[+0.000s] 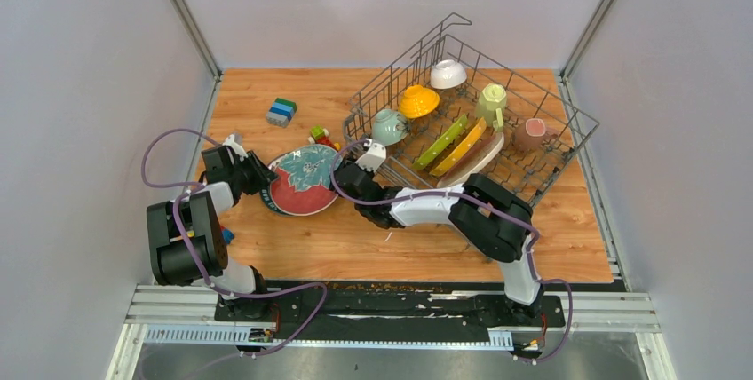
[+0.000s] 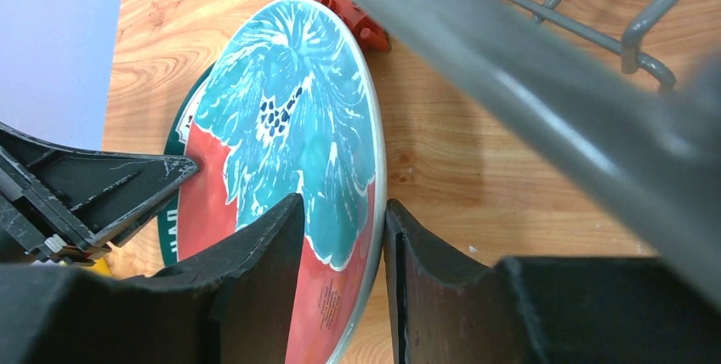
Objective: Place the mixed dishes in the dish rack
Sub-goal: Pick up the plate at the center of the board.
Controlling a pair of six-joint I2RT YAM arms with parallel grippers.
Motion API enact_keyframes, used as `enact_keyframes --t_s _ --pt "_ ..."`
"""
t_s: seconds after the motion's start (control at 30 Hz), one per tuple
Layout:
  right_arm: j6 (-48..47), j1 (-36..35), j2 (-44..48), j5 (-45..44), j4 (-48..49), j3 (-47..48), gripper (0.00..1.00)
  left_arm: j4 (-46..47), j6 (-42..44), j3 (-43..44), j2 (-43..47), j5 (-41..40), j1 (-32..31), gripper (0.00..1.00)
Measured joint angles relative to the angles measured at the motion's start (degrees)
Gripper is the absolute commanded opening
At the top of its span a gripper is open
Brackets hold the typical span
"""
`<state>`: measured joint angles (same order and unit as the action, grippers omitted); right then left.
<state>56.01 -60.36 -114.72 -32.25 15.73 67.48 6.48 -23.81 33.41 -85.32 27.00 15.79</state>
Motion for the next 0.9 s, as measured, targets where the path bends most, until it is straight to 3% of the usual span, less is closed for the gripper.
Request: enact_keyframes --t_s 0.37,0.67,0.9 --pt "-4.1 0.4 -2.3 2.7 -2.9 3.8 0.45 0.2 0.2 0.0 -0.1 -0.4 0.2 0.33" --pt "-6.0 0.8 -3.1 3.5 -3.0 5.0 0.41 0.2 0.3 0.0 -0.1 -0.8 0.3 0.30" --pt "-8.2 1.6 -3.2 7.7 1.6 3.9 0.46 0.4 0.9 0.0 -0.1 -2.1 0.5 0.29"
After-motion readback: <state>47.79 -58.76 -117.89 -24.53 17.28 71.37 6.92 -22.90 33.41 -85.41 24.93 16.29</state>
